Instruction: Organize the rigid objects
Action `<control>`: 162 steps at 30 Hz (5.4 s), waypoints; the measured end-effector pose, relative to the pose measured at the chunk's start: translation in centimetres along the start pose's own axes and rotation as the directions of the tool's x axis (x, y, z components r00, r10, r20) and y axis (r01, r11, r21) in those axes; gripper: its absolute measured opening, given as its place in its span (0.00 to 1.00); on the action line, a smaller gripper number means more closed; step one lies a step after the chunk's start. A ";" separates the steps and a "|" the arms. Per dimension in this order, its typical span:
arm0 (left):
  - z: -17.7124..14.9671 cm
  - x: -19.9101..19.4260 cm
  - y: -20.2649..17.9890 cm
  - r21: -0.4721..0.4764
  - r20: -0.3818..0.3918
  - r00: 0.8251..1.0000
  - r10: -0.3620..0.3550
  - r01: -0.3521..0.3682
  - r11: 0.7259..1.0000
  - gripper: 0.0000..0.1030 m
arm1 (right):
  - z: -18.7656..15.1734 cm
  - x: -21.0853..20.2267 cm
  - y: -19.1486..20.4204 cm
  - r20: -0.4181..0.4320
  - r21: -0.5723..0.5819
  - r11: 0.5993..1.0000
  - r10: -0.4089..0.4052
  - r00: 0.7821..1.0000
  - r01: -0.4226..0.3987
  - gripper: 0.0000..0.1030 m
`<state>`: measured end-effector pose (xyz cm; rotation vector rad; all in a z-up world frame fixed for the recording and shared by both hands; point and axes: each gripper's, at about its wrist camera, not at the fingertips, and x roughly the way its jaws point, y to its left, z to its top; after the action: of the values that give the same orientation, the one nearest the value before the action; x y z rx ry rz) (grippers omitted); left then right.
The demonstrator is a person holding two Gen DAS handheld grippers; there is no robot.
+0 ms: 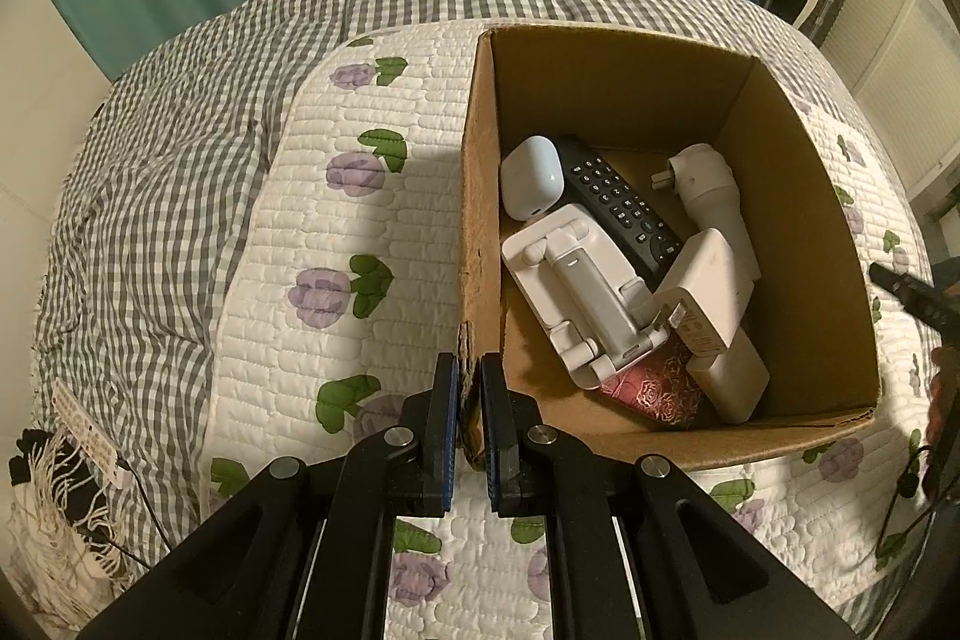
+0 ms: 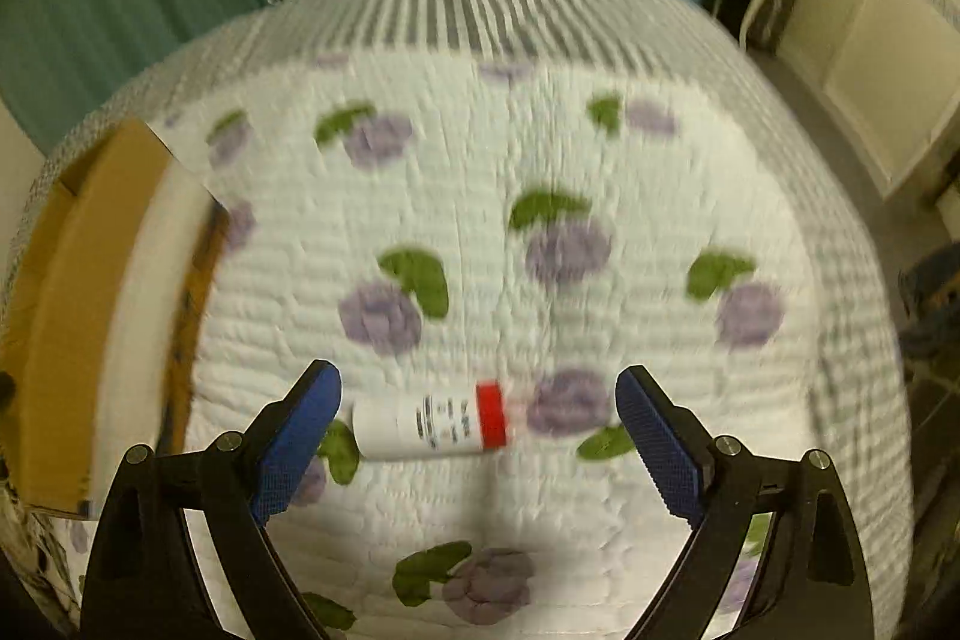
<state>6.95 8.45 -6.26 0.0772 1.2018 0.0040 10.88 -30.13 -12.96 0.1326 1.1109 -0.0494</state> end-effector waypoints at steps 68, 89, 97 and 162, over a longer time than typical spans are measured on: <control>-0.2 0.3 0.4 -0.002 -0.001 1.000 -0.028 0.028 1.000 0.07 | 4.5 -8.3 24.5 0.167 -0.501 0.833 0.360 0.918 -0.236 0.78; -0.1 0.6 0.5 -0.008 0.000 0.999 -0.049 0.049 0.999 0.07 | 3.6 -3.9 24.6 0.183 -0.475 0.871 0.236 0.954 -0.125 0.96; 0.0 0.6 0.6 -0.013 -0.003 0.999 -0.051 0.051 0.999 0.07 | 3.6 -7.1 19.1 0.279 -0.339 0.929 0.249 0.928 -0.147 0.96; -7.8 -12.8 -3.8 -0.095 0.544 0.837 0.063 -0.013 0.995 0.80 | -8.3 -19.6 12.9 0.527 -0.245 0.964 0.219 0.821 -0.100 1.00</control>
<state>-5.06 4.57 2.65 0.0219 0.6210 0.0661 -3.84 -16.76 2.08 0.0191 0.5139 0.1733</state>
